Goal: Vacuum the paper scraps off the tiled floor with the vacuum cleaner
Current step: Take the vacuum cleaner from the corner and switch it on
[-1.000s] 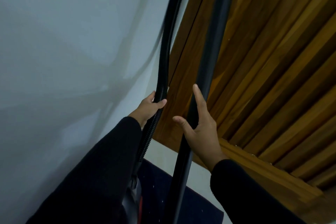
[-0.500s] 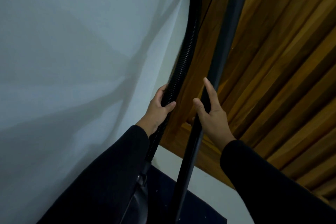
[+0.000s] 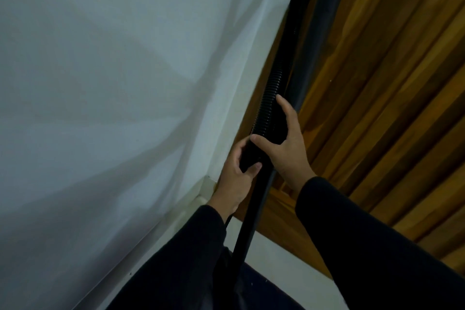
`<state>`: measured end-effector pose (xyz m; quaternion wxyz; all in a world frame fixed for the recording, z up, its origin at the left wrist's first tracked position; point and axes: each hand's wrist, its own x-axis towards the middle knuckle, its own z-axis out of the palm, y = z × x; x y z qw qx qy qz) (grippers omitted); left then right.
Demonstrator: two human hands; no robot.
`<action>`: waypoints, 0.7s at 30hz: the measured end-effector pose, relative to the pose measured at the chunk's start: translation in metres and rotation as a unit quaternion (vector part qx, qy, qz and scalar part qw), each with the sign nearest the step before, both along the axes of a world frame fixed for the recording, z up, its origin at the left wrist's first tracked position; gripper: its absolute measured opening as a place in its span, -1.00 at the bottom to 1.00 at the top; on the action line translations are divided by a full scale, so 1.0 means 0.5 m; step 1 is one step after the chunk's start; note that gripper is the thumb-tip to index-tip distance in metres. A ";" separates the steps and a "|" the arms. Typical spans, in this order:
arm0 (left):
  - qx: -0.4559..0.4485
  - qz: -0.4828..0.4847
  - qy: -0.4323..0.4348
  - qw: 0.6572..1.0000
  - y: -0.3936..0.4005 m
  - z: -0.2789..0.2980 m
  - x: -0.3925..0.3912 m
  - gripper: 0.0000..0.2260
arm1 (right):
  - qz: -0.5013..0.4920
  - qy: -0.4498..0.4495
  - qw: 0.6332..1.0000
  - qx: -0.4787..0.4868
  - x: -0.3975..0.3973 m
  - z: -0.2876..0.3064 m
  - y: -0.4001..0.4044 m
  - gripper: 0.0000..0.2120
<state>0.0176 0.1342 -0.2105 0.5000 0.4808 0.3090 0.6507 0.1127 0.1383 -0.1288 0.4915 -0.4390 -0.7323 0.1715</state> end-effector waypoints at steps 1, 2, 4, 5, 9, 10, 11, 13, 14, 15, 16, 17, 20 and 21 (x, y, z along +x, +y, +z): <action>-0.001 0.001 -0.006 1.000 0.000 0.000 0.002 -0.47 | 0.010 -0.004 1.000 0.000 -0.002 0.003 0.002 -0.23; -0.002 0.002 -0.009 1.000 0.001 0.001 0.003 -0.46 | 0.021 0.000 1.000 -0.002 -0.002 0.006 0.004 -0.24; -0.003 0.007 -0.013 1.000 0.004 0.000 0.004 -0.46 | 0.032 0.013 0.999 -0.006 -0.001 0.013 0.007 -0.27; -0.004 0.012 -0.014 1.000 0.006 -0.001 0.004 -0.47 | 0.033 0.016 0.999 -0.005 -0.002 0.014 0.010 -0.29; -0.012 0.024 -0.036 0.999 0.011 -0.006 0.003 -0.50 | 0.039 0.025 0.999 -0.003 -0.009 0.011 0.023 -0.33; -0.015 0.028 -0.042 0.999 0.011 -0.007 0.003 -0.51 | 0.042 0.028 0.999 -0.002 -0.010 0.008 0.027 -0.34; -0.016 0.029 -0.050 0.998 0.011 -0.007 0.003 -0.52 | 0.043 0.028 0.999 -0.001 -0.011 0.005 0.030 -0.35; -0.017 0.032 -0.067 0.997 0.011 -0.008 0.003 -0.54 | 0.049 0.019 0.999 -0.006 -0.014 0.000 0.035 -0.36; -0.017 0.033 -0.072 0.997 0.010 -0.007 0.003 -0.54 | 0.052 0.013 0.998 -0.012 -0.014 -0.003 0.037 -0.35; -0.016 0.036 -0.072 0.997 0.010 -0.006 0.002 -0.54 | 0.050 0.001 0.999 -0.017 -0.015 -0.006 0.039 -0.34; -0.012 0.040 -0.071 0.997 0.012 -0.004 0.001 -0.54 | 0.044 -0.016 0.999 -0.017 -0.014 -0.010 0.041 -0.32; -0.008 0.042 -0.069 0.997 0.012 -0.002 0.000 -0.55 | 0.035 -0.032 0.999 -0.014 -0.014 -0.012 0.042 -0.29; -0.007 0.032 -0.069 0.997 0.014 0.003 -0.002 -0.57 | 0.031 -0.036 0.999 -0.011 -0.014 -0.016 0.051 -0.31; -0.009 0.031 -0.070 0.997 0.013 0.003 -0.003 -0.58 | 0.029 -0.030 0.999 -0.008 -0.015 -0.016 0.052 -0.34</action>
